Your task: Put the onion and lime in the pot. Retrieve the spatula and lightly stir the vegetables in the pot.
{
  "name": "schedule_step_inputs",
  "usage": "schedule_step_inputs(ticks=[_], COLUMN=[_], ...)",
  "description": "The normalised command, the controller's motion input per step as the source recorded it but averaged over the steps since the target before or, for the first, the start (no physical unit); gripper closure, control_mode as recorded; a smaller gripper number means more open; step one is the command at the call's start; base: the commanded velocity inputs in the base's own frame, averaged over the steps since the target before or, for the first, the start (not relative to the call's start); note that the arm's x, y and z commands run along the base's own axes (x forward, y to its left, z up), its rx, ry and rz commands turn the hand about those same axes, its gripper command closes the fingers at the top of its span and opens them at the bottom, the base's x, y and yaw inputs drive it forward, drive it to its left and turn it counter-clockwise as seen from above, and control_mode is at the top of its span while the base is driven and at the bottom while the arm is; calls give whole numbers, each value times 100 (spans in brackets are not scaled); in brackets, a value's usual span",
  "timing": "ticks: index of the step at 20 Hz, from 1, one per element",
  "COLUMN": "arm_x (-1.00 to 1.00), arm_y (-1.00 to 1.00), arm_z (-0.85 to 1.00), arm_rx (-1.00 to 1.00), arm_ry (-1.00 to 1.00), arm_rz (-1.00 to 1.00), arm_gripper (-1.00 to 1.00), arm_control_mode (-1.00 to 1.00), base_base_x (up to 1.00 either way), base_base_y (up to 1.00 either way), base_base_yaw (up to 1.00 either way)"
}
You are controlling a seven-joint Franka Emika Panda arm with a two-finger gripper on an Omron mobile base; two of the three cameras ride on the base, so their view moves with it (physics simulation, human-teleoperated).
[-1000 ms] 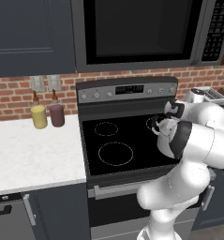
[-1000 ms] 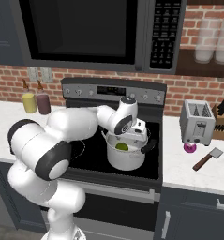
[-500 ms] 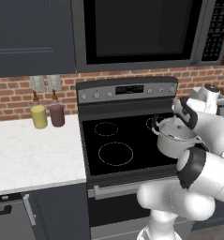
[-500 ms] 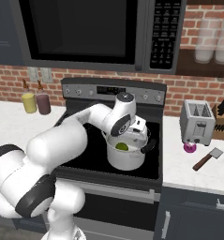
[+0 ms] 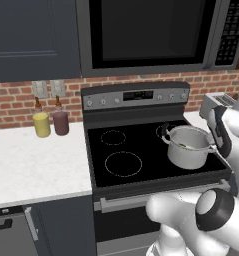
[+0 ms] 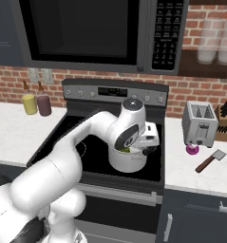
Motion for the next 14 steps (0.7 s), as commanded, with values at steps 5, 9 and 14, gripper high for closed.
schedule_step_inputs(ticks=[5, 9, 14], arm_x=[-56, -22, 14], arm_y=[-37, -53, -56], arm_z=[12, 5, 0], arm_rx=[-35, -27, -3], arm_ry=[0, 0, -1], arm_rz=[49, 46, 31], arm_gripper=[-100, -100, -100], arm_control_mode=[-100, -100, -100], base_base_x=[0, 0, 0], base_base_y=[0, 0, 0], base_base_yaw=[0, 0, 0])
